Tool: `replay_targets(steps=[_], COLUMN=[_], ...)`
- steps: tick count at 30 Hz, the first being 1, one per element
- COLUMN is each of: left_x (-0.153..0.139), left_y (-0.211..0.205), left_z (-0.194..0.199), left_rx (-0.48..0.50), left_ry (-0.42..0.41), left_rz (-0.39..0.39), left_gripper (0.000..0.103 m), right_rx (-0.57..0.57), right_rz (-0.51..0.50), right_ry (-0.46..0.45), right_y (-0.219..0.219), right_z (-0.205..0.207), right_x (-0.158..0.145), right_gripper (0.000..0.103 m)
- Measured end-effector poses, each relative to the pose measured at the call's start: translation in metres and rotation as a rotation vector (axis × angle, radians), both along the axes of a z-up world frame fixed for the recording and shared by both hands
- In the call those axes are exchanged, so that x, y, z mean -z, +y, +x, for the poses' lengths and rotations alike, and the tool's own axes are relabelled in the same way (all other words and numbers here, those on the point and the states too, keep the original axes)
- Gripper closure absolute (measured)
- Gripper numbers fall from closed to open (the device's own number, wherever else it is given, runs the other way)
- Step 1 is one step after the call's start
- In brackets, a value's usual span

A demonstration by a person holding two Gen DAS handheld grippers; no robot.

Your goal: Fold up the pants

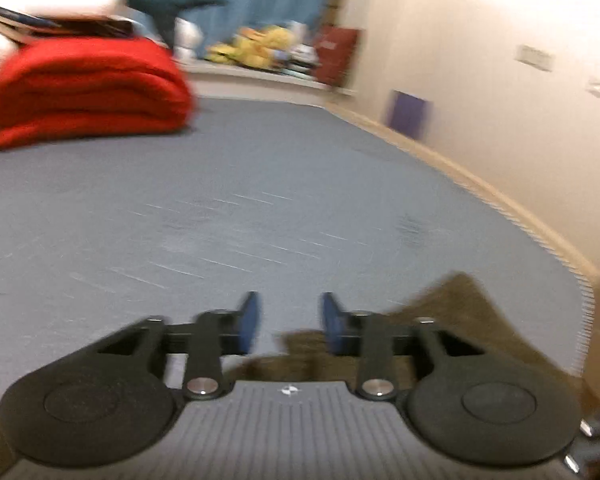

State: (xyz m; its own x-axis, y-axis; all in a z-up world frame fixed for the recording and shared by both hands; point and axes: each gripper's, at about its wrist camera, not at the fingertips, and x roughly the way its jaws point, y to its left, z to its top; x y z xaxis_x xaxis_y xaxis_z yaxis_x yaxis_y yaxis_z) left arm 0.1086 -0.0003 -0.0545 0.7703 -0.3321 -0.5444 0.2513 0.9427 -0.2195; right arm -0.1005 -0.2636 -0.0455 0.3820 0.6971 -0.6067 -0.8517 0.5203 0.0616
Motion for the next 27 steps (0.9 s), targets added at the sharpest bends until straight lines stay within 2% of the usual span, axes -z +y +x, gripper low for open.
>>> replay_targets(steps=[1, 2, 3, 4, 5, 7, 9, 10, 12, 14, 15, 16, 17, 18, 21, 23, 25, 27], left_x=[0.004, 0.01, 0.02, 0.035, 0.047, 0.047, 0.037, 0.031, 0.019, 0.016, 0.02, 0.028, 0.043, 0.056, 0.052, 0.042, 0.035, 0.035], left_y=[-0.004, -0.009, -0.018, -0.026, -0.026, -0.026, -0.03, -0.03, -0.034, -0.034, -0.032, -0.031, -0.034, -0.034, -0.038, -0.038, -0.036, -0.038], left_z=[0.001, 0.003, 0.007, 0.011, 0.014, 0.01, 0.001, -0.004, -0.014, -0.019, -0.015, -0.011, -0.004, 0.0, -0.003, -0.007, -0.012, -0.011], left_rx=[0.047, 0.089, 0.11, 0.098, 0.095, 0.086, 0.098, 0.113, 0.16, 0.221, 0.24, 0.247, 0.241, 0.235, 0.233, 0.223, 0.214, 0.203], left_ry=[0.025, 0.056, 0.096, 0.153, 0.191, 0.157, 0.109, 0.077, 0.033, 0.065, 0.111, 0.175, 0.274, 0.339, 0.299, 0.253, 0.208, 0.197], left_rz=[-0.019, -0.005, 0.075, 0.209, 0.279, 0.263, 0.268, 0.267, 0.226, 0.115, 0.073, 0.062, 0.109, 0.165, 0.18, 0.153, 0.166, 0.184], left_gripper=[0.078, 0.08, 0.08, 0.08, 0.079, 0.079, 0.078, 0.078, 0.076, 0.075, 0.073, 0.07, 0.068, 0.071, 0.07, 0.057, 0.047, 0.047], right_rx=[0.027, 0.06, 0.094, 0.14, 0.196, 0.349, 0.518, 0.613, 0.777, 0.916, 0.966, 1.009, 1.038, 1.059, 1.089, 1.089, 1.093, 1.092], right_rz=[0.023, 0.041, 0.049, 0.05, 0.049, 0.042, 0.016, -0.004, -0.032, -0.014, 0.0, 0.016, 0.036, 0.05, 0.059, 0.069, 0.081, 0.085], right_ry=[0.026, 0.049, 0.064, 0.075, 0.075, 0.045, 0.019, 0.01, 0.019, 0.084, 0.123, 0.173, 0.222, 0.258, 0.317, 0.363, 0.396, 0.415], right_y=[-0.006, -0.011, -0.015, -0.02, -0.025, -0.038, -0.053, -0.063, -0.084, -0.109, -0.119, -0.13, -0.139, -0.146, -0.156, -0.157, -0.158, -0.161], right_z=[0.005, 0.01, 0.014, 0.019, 0.022, 0.027, 0.033, 0.037, 0.044, 0.051, 0.053, 0.057, 0.059, 0.06, 0.062, 0.065, 0.065, 0.065], right_x=[-0.003, -0.005, -0.004, -0.004, -0.004, -0.003, -0.001, 0.0, 0.006, 0.014, 0.019, 0.024, 0.029, 0.033, 0.044, 0.049, 0.053, 0.054], right_gripper=[0.071, 0.071, 0.071, 0.071, 0.071, 0.07, 0.063, 0.054, 0.051, 0.05, 0.05, 0.05, 0.05, 0.05, 0.045, 0.033, 0.032, 0.032])
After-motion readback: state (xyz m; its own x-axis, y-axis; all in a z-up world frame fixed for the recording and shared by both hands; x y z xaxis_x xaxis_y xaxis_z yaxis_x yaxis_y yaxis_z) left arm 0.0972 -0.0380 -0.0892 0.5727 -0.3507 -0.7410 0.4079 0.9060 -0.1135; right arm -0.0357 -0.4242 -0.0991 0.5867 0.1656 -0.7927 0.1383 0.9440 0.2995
